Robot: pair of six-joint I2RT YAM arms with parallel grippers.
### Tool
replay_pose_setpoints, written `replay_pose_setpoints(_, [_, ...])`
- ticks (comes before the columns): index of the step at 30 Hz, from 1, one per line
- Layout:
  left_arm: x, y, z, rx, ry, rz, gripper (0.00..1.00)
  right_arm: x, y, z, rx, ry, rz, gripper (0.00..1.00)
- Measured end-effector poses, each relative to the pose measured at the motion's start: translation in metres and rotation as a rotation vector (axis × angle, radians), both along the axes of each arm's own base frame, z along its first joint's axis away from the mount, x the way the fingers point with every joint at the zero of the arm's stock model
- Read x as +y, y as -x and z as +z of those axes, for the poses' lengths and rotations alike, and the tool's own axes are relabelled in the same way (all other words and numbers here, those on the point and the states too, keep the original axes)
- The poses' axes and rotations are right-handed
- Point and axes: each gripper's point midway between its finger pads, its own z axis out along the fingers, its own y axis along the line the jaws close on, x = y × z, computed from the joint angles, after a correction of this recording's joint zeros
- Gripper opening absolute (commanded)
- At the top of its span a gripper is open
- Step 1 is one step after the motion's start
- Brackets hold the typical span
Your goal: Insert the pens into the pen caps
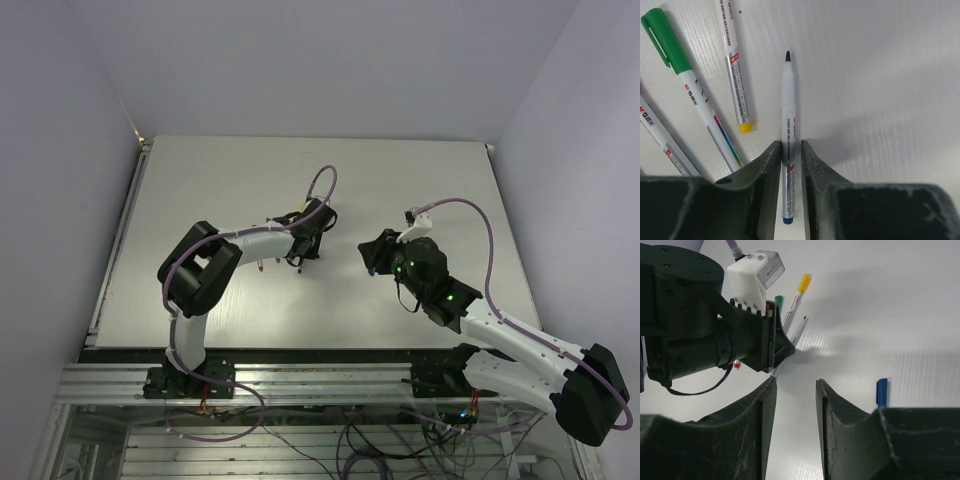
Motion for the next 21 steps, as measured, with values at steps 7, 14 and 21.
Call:
replay_pose_setpoints(7, [-0.004,-0.003,0.0,-0.002,0.002,-0.002,0.18,0.0,0.0,0.0,0.0,0.0,0.0,0.36])
replay_pose_setpoints(14, [-0.007,-0.003,-0.001,-0.001,0.002,-0.019,0.07,-0.002,0.001,0.003,-0.006,-0.004,-0.004,0.36])
replay_pose_setpoints(21, [-0.006,0.0,-0.001,-0.008,-0.002,-0.046,0.07,-0.012,0.0,-0.006,0.021,0.031,-0.05,0.34])
